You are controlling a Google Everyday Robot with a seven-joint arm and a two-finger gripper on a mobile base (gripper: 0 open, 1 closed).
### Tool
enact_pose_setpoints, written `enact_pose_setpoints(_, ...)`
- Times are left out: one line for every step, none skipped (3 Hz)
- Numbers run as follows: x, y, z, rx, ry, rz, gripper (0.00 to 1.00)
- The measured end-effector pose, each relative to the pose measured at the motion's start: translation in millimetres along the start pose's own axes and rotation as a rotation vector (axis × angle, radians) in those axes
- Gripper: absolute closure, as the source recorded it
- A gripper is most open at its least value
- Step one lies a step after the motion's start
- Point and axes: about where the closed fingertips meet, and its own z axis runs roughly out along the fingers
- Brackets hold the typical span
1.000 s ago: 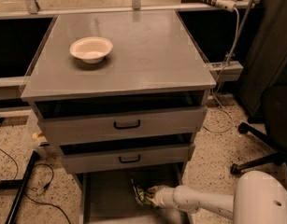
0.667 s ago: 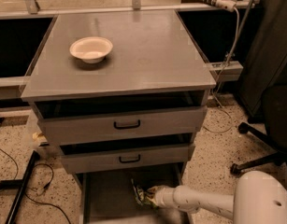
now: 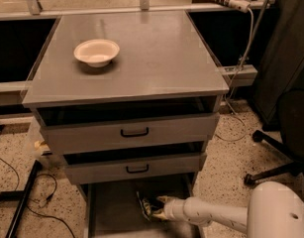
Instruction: Place green jalapeno chip bag into bottom drawer
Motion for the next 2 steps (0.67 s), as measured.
enact_pose_setpoints(0.0,0.1,0.1,0.0,0.0,0.0,0.0)
enact_pose_setpoints(0.0,0.1,0.1,0.0,0.0,0.0,0.0)
